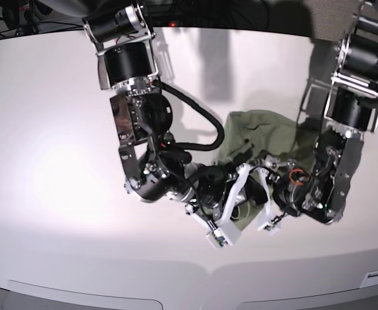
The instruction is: Fold the T-shirt properly
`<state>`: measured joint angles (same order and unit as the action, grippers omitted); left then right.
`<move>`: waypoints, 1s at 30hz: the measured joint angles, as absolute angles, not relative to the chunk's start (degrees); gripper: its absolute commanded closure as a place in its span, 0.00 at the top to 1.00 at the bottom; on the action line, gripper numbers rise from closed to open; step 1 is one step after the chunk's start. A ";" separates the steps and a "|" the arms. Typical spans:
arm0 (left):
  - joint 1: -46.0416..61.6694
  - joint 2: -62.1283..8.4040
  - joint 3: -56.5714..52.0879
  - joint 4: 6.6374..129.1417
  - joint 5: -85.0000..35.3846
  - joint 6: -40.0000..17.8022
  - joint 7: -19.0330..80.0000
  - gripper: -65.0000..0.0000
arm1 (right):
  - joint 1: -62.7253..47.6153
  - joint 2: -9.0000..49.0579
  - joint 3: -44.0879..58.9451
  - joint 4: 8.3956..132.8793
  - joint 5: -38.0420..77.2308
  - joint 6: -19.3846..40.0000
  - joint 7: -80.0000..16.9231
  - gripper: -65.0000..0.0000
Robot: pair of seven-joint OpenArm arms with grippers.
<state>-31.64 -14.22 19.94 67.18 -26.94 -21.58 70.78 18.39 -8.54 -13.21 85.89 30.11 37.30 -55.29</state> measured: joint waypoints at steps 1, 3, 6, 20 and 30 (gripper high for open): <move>-32.21 -14.33 19.94 67.18 -27.03 -21.58 70.81 0.57 | 18.50 -8.56 -13.17 85.91 30.13 37.32 -55.27 0.00; -33.23 -14.33 19.94 67.11 -26.61 -21.58 71.22 0.57 | 18.57 -8.56 -13.17 86.00 30.17 37.30 -54.85 0.00; -34.06 -14.72 19.94 67.11 -26.65 -21.61 71.22 0.57 | 18.59 -8.58 -13.17 86.06 30.37 37.30 -54.68 0.00; -34.46 -25.10 20.05 67.40 -32.18 -23.94 68.93 0.57 | 17.19 -8.27 -12.62 85.36 28.38 37.71 -57.08 0.00; -30.30 -29.98 19.88 67.44 -30.20 -23.97 64.34 0.57 | 17.76 -8.51 -12.75 83.07 27.57 37.54 -55.64 0.00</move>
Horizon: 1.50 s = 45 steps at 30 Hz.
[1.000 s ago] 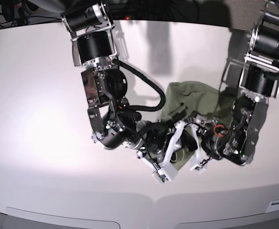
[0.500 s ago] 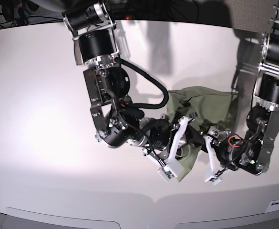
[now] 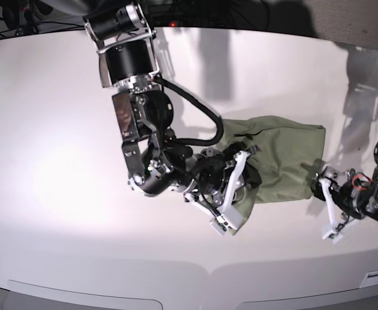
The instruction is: Fold the T-shirt properly
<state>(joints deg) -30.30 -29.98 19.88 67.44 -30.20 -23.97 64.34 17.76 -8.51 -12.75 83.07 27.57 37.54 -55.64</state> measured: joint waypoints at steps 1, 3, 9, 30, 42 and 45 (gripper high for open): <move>-28.27 -29.67 19.94 67.44 -29.26 -24.01 61.89 0.57 | 17.74 -8.49 -12.71 82.30 27.29 37.52 -55.57 0.00; -23.94 -29.19 20.12 67.44 -26.24 -24.08 58.17 0.57 | 17.65 -8.40 -12.73 81.38 27.20 37.36 -55.70 0.00; -19.99 -29.04 19.86 67.64 -24.43 -23.00 56.10 0.57 | 17.65 -8.43 -12.78 81.10 27.16 37.32 -54.59 0.00; -29.12 -41.50 20.10 70.94 -23.14 -22.63 62.15 0.57 | 17.85 -8.38 -25.89 81.08 33.80 38.70 -45.47 0.41; -32.53 -46.26 20.12 71.00 -33.67 -22.61 63.24 0.57 | 22.41 -8.40 -23.59 81.08 17.30 37.91 -41.93 0.41; -32.53 -44.73 20.10 71.00 -34.63 -22.48 63.44 0.57 | 22.52 -8.40 -20.18 81.08 14.35 37.47 -41.98 0.41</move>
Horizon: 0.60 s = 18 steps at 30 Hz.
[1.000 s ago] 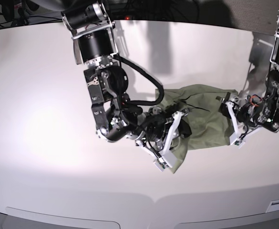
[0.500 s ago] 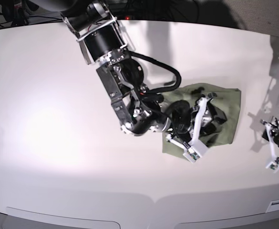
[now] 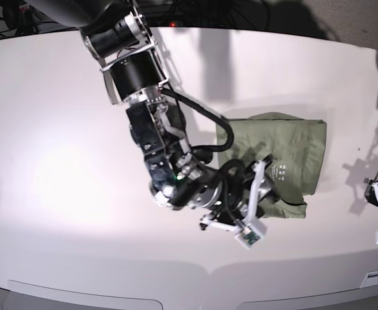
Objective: Fold the T-shirt properly
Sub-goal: 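Release the folded end and withdraw the right gripper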
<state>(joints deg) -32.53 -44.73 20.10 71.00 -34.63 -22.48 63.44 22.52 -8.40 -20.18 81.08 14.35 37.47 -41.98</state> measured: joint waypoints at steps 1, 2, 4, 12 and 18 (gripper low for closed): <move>-32.51 -43.99 20.10 71.00 -35.70 -22.48 63.68 0.57 | 22.52 -8.40 -19.14 81.08 12.58 37.47 -42.00 0.41; -32.47 -43.03 20.10 71.00 -35.94 -22.48 63.81 0.57 | 22.52 -8.43 -17.96 81.08 11.11 37.47 -41.82 0.41; -32.38 -40.71 20.10 71.00 -37.76 -22.46 65.69 0.57 | 22.50 -8.49 -15.22 81.03 7.55 37.50 -39.40 0.41; -30.04 -29.82 20.14 74.85 -40.62 -22.65 69.67 0.57 | 28.60 -8.40 -7.05 60.64 5.30 35.77 -33.89 0.41; -25.19 -27.75 20.10 88.01 -38.17 -22.90 70.48 0.57 | 37.39 -8.69 -8.75 42.39 2.59 35.75 -29.36 0.41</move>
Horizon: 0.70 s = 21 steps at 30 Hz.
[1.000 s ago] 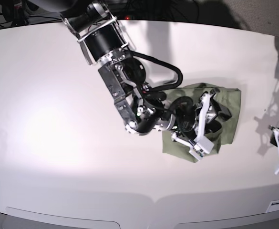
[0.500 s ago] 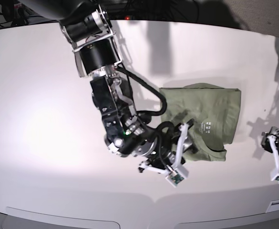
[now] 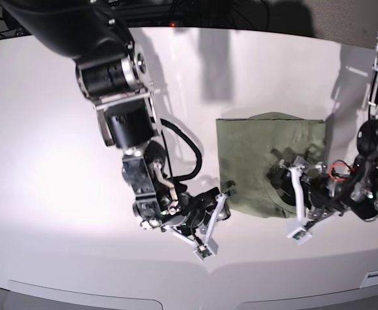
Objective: Fold the T-shirt properly
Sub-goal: 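Release the folded end and withdraw the right gripper, then grasp the folded shirt's edges with both grippers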
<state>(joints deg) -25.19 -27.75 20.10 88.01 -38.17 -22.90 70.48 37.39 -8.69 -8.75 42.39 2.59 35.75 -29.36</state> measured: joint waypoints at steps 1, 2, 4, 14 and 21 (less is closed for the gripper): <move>-23.83 -27.79 20.10 89.27 -37.08 -22.90 70.61 0.57 | 38.02 -8.71 -8.71 40.73 1.21 34.94 -29.34 0.41; -22.48 -27.92 20.10 90.08 -36.49 -22.90 70.74 0.57 | 38.26 -8.71 -8.73 39.51 -0.10 34.02 -29.39 0.41; -20.23 -27.92 20.10 90.98 -36.49 -22.87 70.85 0.57 | 37.80 -8.69 -8.73 38.35 -1.85 31.75 -30.61 0.41; -11.25 -23.27 19.97 91.39 -36.27 -22.52 65.95 0.57 | 41.15 -8.82 -8.84 38.37 1.67 31.27 -30.74 0.41; -6.39 -19.42 19.92 91.39 -32.73 -22.59 62.52 0.57 | 41.45 -8.58 -12.12 38.06 1.32 31.29 -26.33 0.40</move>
<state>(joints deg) -6.39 -19.42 19.92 91.39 -32.73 -22.59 62.52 41.45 -8.58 -12.12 38.06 1.32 31.29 -26.33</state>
